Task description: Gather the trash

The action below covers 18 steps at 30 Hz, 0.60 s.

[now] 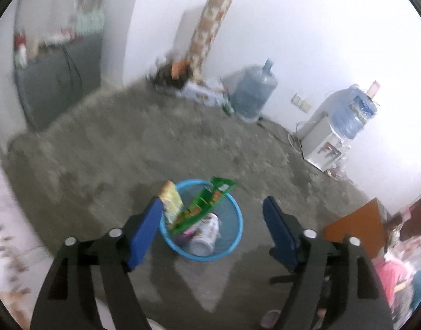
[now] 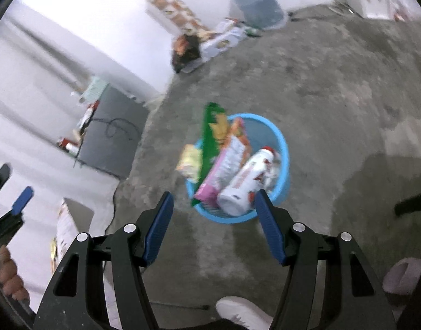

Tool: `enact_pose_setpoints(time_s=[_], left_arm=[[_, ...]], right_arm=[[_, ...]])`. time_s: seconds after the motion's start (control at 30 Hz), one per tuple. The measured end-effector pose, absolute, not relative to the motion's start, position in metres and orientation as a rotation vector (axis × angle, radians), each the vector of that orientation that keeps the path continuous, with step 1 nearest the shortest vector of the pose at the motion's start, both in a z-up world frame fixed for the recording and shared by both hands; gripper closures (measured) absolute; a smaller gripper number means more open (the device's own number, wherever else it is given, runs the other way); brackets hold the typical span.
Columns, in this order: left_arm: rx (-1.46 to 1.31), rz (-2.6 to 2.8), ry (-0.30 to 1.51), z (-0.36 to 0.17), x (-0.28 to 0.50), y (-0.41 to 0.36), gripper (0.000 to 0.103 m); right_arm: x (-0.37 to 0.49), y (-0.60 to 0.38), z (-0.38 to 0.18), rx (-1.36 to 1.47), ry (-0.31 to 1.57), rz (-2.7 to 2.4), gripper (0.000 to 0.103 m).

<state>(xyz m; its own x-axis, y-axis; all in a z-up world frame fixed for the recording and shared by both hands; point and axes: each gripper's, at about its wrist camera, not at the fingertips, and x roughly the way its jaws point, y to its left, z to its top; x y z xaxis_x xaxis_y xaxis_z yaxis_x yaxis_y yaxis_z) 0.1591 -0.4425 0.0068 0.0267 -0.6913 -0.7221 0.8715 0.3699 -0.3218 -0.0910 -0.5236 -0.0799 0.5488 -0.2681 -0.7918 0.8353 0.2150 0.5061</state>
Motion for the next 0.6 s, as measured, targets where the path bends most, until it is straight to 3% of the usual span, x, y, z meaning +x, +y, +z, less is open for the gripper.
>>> enact_pose_setpoints(time_s=[0.23,0.5,0.6], left_arm=[[0.244,-1.106,0.776,0.062,0.137,-0.319,0.007],[0.137,-0.817,0.723,0.075,0.118,-0.187,0.006],[0.11,-0.725,0.709,0.072,0.107,-0.148,0.006]], right_arm=[[-0.048,-0.477,-0.014,0.877,0.604,-0.698,0.033],[-0.003,-0.399,0.055,0.565,0.591,-0.522,0.011],[0.009,-0.364,0.074,0.44,0.571,-0.482,0.008]])
